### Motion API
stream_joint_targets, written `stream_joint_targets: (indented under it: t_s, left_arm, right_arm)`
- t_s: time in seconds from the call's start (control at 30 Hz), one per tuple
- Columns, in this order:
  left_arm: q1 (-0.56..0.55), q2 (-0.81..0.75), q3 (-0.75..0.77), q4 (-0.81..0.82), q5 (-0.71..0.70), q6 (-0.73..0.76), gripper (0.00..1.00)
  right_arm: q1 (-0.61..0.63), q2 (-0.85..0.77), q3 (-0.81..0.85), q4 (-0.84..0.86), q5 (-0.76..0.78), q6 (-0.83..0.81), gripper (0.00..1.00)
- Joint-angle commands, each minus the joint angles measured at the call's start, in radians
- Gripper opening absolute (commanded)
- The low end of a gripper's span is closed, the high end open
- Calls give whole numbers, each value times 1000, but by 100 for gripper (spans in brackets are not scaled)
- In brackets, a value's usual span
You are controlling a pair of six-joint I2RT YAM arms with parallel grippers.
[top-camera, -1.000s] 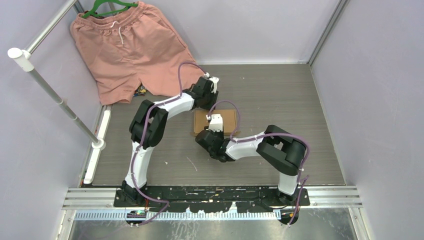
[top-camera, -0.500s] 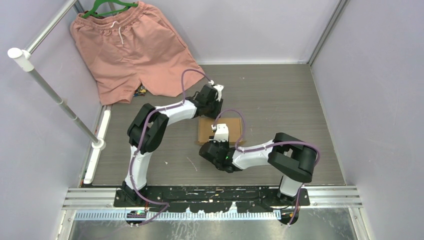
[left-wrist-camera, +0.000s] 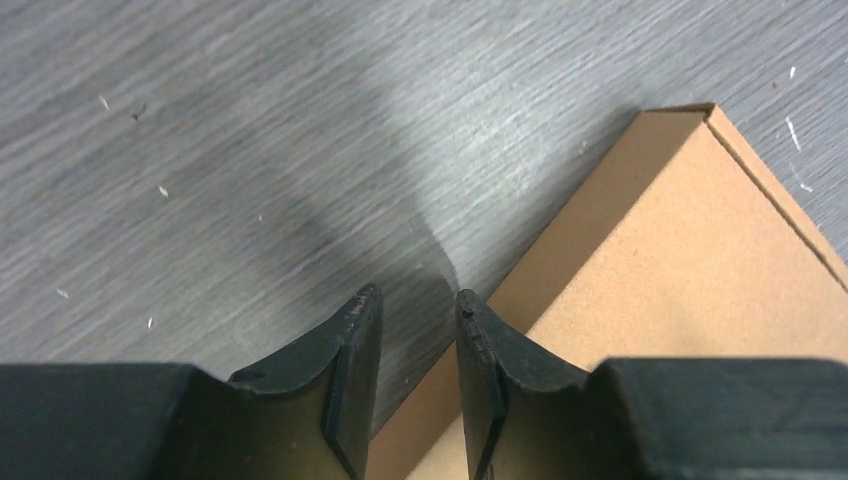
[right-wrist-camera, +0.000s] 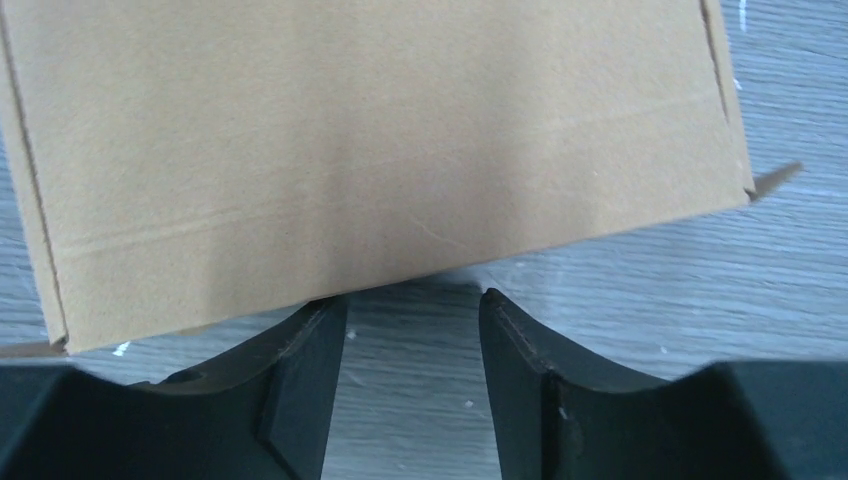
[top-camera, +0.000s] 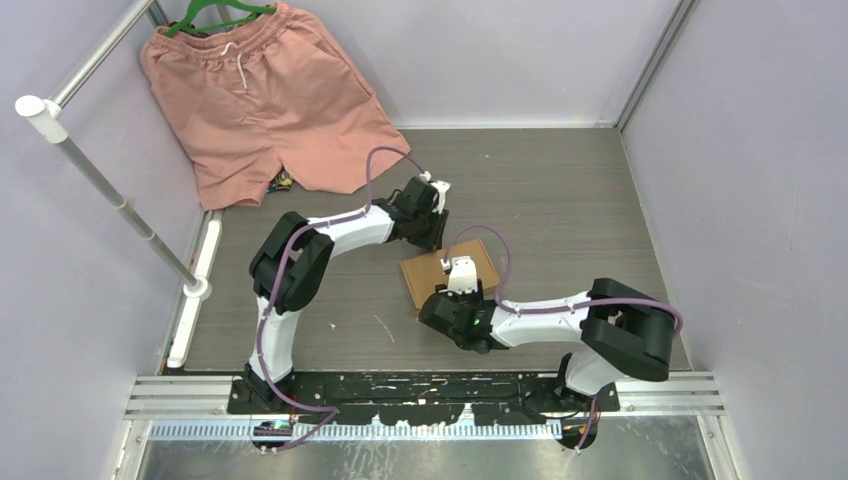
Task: Fold the paper box
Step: Close the paper box at the center of the board.
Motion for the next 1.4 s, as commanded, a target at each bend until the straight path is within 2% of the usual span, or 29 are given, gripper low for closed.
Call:
stream_joint_targets:
  t_s: [0.0, 0.2, 0.43, 0.6, 0.67, 0.73, 0.93, 1.1, 1.2, 1.27, 1.37]
  left_arm:
    - [-17, 49, -85, -397, 80, -18, 36]
    - [13, 0, -64, -413, 39, -20, 37]
    - [53, -63, -57, -423, 21, -22, 38]
    - [66, -73, -57, -429, 24, -15, 38]
    - [68, -82, -71, -421, 18, -18, 38]
    - [73, -96, -90, -409, 13, -26, 38]
    - [95, -191, -143, -380, -44, -49, 42]
    - [107, -304, -184, -378, -101, -72, 43]
    - [110, -383, -221, -386, -131, -87, 46]
    - [109, -439, -271, -382, -120, -101, 47]
    - [109, -537, -367, -346, -70, -136, 41]
  right_arm:
    - [-5, -68, 6, -68, 73, 23, 60]
    - [52, -181, 32, -167, 83, 15, 68]
    - [70, -337, 85, -277, 48, -19, 70]
    - [70, -374, 93, -297, 23, -35, 70]
    - [65, -385, 92, -293, 53, -48, 73]
    - [14, -401, 81, -262, 23, -81, 74]
    - [-263, -450, 67, -171, -210, -186, 73]
    - [-409, -398, 122, -168, -337, -246, 63]
    - [-503, -355, 144, -166, -434, -255, 62]
    - [-556, -323, 153, -169, -485, -263, 62]
    - [-622, -312, 137, -143, -567, -272, 62]
